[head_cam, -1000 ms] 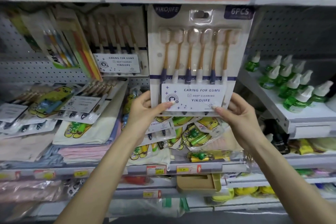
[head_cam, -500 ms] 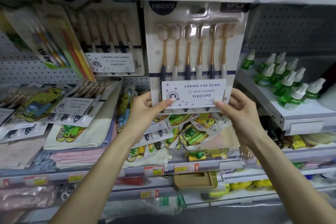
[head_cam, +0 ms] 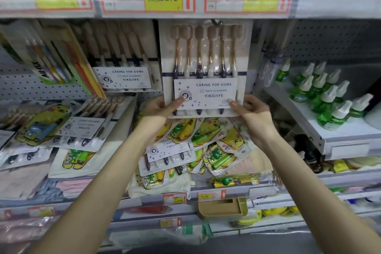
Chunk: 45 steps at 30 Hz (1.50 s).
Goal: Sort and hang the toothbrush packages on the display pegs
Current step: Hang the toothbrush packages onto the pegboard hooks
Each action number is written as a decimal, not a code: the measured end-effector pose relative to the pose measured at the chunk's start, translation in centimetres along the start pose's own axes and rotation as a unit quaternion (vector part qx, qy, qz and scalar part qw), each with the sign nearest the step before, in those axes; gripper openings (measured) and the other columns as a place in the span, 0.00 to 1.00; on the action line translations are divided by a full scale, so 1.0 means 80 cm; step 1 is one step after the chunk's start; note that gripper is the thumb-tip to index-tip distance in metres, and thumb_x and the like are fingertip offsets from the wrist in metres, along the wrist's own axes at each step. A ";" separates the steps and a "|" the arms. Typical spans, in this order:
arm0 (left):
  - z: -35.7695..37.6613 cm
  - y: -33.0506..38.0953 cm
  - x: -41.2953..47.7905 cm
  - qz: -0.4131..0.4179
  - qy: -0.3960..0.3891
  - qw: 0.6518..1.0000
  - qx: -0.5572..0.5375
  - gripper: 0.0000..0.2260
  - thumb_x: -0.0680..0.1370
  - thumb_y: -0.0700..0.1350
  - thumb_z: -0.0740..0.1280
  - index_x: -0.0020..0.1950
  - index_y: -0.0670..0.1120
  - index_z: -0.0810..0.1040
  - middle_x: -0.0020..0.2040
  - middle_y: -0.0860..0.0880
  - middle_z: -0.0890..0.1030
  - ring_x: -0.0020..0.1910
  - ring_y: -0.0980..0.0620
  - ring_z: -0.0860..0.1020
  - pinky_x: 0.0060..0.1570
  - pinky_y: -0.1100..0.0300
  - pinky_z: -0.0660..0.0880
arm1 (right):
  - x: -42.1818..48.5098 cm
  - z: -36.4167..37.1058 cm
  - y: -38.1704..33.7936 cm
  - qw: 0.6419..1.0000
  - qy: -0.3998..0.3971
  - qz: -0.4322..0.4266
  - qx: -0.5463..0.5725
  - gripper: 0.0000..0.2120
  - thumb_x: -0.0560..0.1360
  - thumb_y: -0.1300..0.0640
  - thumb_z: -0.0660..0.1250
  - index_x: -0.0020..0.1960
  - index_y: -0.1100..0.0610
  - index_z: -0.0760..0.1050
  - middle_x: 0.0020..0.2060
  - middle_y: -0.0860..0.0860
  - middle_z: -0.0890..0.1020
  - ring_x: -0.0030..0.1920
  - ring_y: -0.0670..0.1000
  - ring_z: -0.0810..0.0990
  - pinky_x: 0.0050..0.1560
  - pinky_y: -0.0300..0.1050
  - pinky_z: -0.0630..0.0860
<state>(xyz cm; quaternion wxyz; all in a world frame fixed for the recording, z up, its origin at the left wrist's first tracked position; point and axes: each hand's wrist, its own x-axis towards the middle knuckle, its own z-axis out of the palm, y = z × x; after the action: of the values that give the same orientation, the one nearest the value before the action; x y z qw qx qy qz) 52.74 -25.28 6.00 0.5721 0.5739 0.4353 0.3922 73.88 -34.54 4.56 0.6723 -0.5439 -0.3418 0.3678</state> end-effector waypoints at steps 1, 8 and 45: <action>-0.003 0.005 0.009 -0.003 0.001 1.000 0.011 0.16 0.74 0.49 0.71 0.54 0.38 0.79 0.52 0.41 0.83 0.49 0.46 0.83 0.47 0.53 0.81 | 0.009 0.005 0.000 1.000 0.003 0.004 0.011 0.06 0.72 0.63 0.72 0.48 0.58 0.78 0.40 0.50 0.86 0.39 0.47 0.85 0.41 0.41 0.82; -0.013 0.016 0.041 0.016 -0.020 0.999 0.026 0.14 0.76 0.47 0.69 0.53 0.36 0.79 0.48 0.43 0.84 0.44 0.50 0.84 0.43 0.61 0.80 | 0.059 0.017 0.017 0.999 0.004 0.039 0.004 0.08 0.70 0.59 0.75 0.47 0.58 0.79 0.48 0.57 0.85 0.45 0.54 0.84 0.51 0.50 0.81; -0.108 -0.147 -0.012 -0.115 0.032 0.990 -0.069 0.08 0.77 0.43 0.67 0.55 0.43 0.79 0.52 0.42 0.83 0.51 0.47 0.81 0.49 0.57 0.81 | 0.033 0.113 0.179 0.929 0.111 0.347 0.069 0.16 0.68 0.59 0.78 0.51 0.60 0.75 0.34 0.54 0.77 0.29 0.49 0.72 0.29 0.36 0.71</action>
<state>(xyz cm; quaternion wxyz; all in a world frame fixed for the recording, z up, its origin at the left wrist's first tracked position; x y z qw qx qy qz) 43.67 -23.84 -5.39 0.6377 0.4661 0.4881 0.3712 65.65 -25.94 -7.81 0.5720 -0.6180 -0.0285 0.5386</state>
